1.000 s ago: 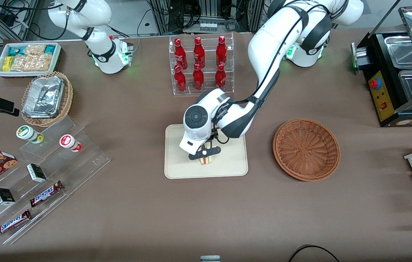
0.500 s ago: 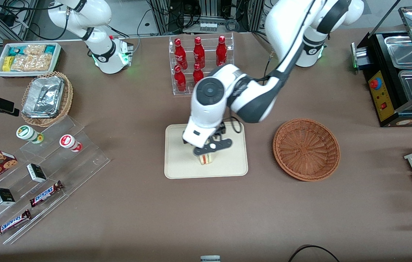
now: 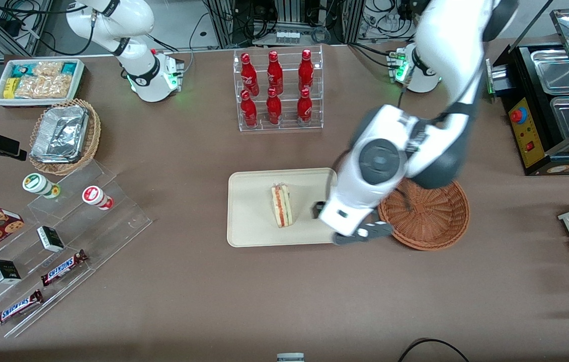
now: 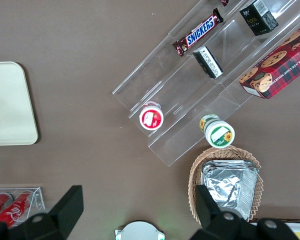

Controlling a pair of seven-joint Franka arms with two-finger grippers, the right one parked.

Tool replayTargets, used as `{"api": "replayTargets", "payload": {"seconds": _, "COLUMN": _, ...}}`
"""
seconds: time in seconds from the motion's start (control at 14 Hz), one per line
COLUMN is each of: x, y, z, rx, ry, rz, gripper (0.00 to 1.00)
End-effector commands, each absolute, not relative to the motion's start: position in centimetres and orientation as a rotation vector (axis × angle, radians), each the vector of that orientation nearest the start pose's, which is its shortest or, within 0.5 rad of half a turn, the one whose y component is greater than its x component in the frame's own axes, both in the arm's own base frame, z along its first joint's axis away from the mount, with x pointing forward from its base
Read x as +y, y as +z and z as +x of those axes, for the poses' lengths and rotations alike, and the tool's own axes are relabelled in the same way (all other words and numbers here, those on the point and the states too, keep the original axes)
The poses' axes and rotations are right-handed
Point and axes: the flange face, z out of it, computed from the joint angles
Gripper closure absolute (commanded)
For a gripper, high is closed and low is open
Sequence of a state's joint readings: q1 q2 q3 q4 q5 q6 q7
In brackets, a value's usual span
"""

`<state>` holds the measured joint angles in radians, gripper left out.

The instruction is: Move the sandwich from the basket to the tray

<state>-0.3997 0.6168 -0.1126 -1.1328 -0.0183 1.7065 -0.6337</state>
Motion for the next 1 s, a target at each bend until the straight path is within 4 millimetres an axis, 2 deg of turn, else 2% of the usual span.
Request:
{"api": "replayTargets", "payload": {"seconds": 0.0, "x": -26.5, "y": 47.0, "z": 62.7, "rx": -0.127, "ry": 0.176, "rz": -3.184, "gripper": 0.0}}
{"api": "replayTargets", "payload": {"seconds": 0.21, "x": -19.1, "y": 48.4, "z": 62.1, "rx": 0.023, "ry": 0.181, "rz": -3.171, "gripper": 0.0}}
{"api": "replayTargets", "payload": {"seconds": 0.29, "x": -17.3, "y": 48.6, "z": 61.6, "rx": 0.076, "ry": 0.187, "rz": -3.17, "gripper": 0.0}}
{"api": "replayTargets", "payload": {"seconds": 0.43, "x": -14.0, "y": 49.7, "z": 61.5, "rx": 0.151, "ry": 0.17, "rz": -3.174, "gripper": 0.0}}
{"api": "replayTargets", "payload": {"seconds": 0.57, "x": -12.5, "y": 50.9, "z": 60.6, "rx": 0.19, "ry": 0.159, "rz": -3.17, "gripper": 0.0}}
{"api": "replayTargets", "payload": {"seconds": 0.71, "x": -9.8, "y": 52.4, "z": 60.0, "rx": 0.189, "ry": 0.125, "rz": -3.173, "gripper": 0.0}}
{"api": "replayTargets", "payload": {"seconds": 0.93, "x": -5.5, "y": 54.2, "z": 59.3, "rx": 0.316, "ry": 0.142, "rz": -3.168, "gripper": 0.0}}
